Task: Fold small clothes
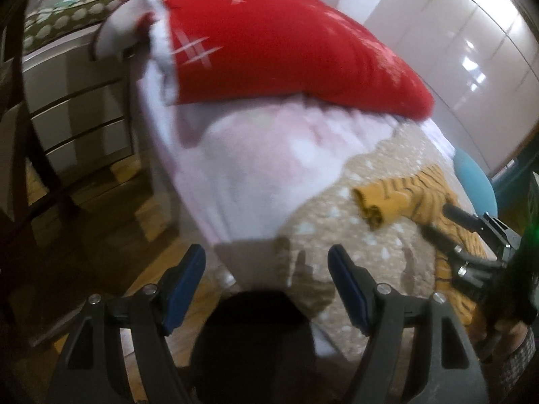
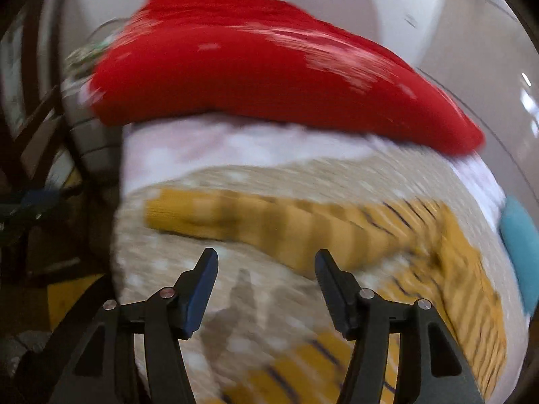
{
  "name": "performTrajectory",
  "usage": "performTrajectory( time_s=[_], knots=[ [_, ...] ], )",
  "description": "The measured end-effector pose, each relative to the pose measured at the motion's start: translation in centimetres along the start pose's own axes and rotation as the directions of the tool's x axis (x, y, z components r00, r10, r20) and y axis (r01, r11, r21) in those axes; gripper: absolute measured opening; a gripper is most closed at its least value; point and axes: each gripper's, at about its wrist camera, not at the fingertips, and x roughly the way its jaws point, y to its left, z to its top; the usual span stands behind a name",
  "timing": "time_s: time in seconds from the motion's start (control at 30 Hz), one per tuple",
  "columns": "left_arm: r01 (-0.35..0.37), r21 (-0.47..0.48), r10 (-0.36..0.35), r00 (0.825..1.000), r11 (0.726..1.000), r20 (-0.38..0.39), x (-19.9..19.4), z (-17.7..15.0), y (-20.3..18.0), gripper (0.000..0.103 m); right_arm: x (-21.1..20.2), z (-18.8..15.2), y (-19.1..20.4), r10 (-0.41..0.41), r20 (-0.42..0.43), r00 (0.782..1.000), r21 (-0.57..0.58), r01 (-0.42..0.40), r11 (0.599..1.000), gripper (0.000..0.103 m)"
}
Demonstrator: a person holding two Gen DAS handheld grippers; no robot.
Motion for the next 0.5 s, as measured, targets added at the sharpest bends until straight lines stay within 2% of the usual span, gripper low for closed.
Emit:
performTrajectory(
  time_s=[0.13, 0.23, 0.3, 0.33, 0.37, 0.5],
  knots=[
    [-0.021, -0.036, 0.021, 1.000, 0.999, -0.001, -0.2, -0.1, 1.7, 0.074, 2.0, 1.0, 3.7, 0.032, 0.003, 0.999, -0.101, -0.031, 0.994, 0.064],
    [-0.018, -0.058, 0.017, 1.000, 0.998, -0.015, 0.1, -0.1, 2.3, 0.074, 3.9, 1.4, 4.8, -0.001, -0.012, 1.000, -0.131, -0.001, 0.991, 0.064],
    [-0.007, -0.063, 0.006, 1.000, 0.998, -0.020, 0.2, -0.1, 2.2, 0.074, 5.4, 1.5, 4.9, -0.019, -0.062, 0.998, -0.133, 0.011, 0.991, 0.040],
    [-0.004, -0.058, 0.003, 1.000, 0.998, -0.021, 0.1, -0.1, 2.0, 0.074, 5.8, 1.7, 4.7, -0.037, -0.077, 0.996, -0.124, 0.027, 0.992, 0.020],
    [-0.001, -0.048, 0.000, 1.000, 0.999, -0.018, 0.0, -0.2, 1.6, 0.074, 5.8, 1.8, 4.3, -0.050, -0.076, 0.996, -0.095, 0.043, 0.995, 0.015],
    [0.011, -0.014, -0.011, 1.000, 1.000, -0.014, -0.3, -0.1, 0.2, 0.074, 3.1, 2.9, 0.5, 0.001, -0.014, 1.000, 0.083, 0.001, 0.997, 0.013]
  ],
)
